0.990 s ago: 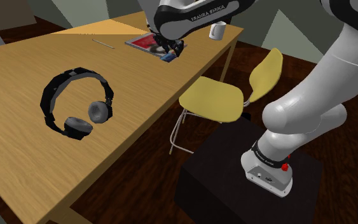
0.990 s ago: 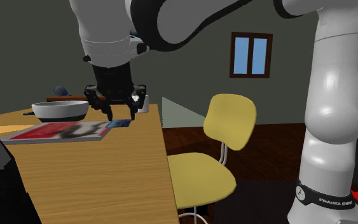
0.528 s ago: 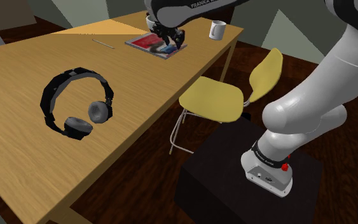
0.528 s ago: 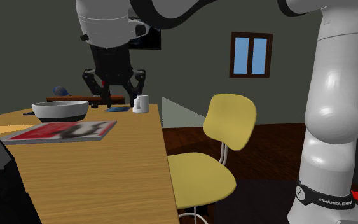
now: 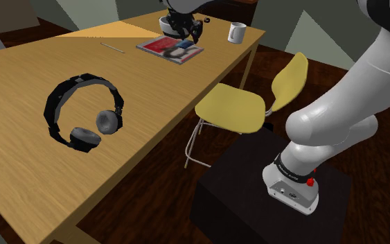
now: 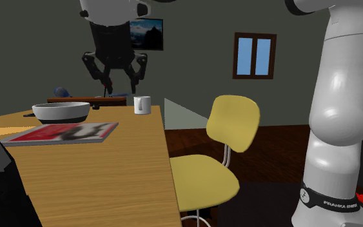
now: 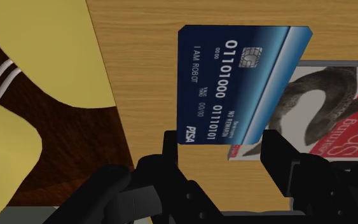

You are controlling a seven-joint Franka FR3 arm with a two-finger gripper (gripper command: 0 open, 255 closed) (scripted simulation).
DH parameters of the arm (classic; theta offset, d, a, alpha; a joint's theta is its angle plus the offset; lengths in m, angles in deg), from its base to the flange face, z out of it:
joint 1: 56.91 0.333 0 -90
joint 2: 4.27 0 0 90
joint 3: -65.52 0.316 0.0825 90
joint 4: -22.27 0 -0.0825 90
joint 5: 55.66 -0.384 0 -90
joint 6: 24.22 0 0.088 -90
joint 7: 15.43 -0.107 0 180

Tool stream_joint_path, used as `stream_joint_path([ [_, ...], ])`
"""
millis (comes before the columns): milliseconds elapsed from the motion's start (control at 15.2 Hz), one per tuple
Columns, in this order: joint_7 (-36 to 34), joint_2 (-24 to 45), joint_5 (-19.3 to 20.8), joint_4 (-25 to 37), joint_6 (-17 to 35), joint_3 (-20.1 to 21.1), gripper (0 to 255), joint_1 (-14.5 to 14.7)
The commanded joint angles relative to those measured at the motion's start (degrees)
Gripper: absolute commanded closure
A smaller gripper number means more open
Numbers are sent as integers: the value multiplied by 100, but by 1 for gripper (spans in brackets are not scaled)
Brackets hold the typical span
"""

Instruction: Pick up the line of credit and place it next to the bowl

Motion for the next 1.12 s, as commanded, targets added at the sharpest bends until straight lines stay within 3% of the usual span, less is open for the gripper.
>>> stream_joint_path([
  [0, 113, 65, 57, 82, 19, -60, 255, -60],
  [528, 704, 755, 621, 586, 350, -462, 255, -447],
  [1056, 1283, 1779, 1271, 1607, 415, -846, 255, -584],
])
